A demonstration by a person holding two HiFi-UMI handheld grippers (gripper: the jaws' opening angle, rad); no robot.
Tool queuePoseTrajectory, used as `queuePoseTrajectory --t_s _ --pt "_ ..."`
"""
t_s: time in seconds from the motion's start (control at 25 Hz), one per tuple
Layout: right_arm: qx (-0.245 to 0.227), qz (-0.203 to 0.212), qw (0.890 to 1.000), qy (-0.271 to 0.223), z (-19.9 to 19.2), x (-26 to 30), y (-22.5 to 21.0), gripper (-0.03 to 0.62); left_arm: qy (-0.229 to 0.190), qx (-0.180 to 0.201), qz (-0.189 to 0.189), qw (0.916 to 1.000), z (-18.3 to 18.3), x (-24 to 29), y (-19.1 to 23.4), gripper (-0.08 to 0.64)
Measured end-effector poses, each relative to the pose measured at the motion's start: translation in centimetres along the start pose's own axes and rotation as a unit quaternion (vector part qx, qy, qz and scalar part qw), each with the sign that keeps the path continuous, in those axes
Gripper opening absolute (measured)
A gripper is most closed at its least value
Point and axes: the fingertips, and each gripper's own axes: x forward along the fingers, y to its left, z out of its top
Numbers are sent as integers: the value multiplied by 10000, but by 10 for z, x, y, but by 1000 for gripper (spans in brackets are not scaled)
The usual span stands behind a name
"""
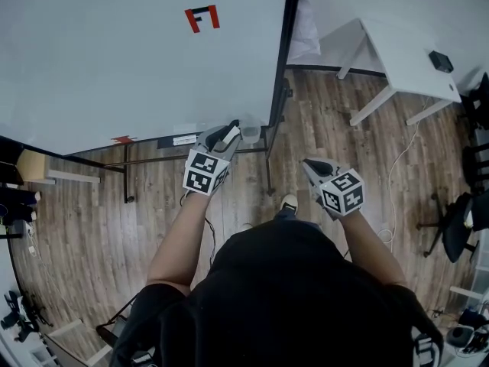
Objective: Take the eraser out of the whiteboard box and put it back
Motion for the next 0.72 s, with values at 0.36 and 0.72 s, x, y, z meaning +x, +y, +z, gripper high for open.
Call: queuePoseTrajectory --t_s 0.36,0.72 --pt "-75 -35 9999 -60 4 -2 17 -3 142 231 48 9996 -16 -27 2 156" --pt "-108 -99 9999 -63 3 -10 23 -3 196 149 64 9997 -30 -47 1 156"
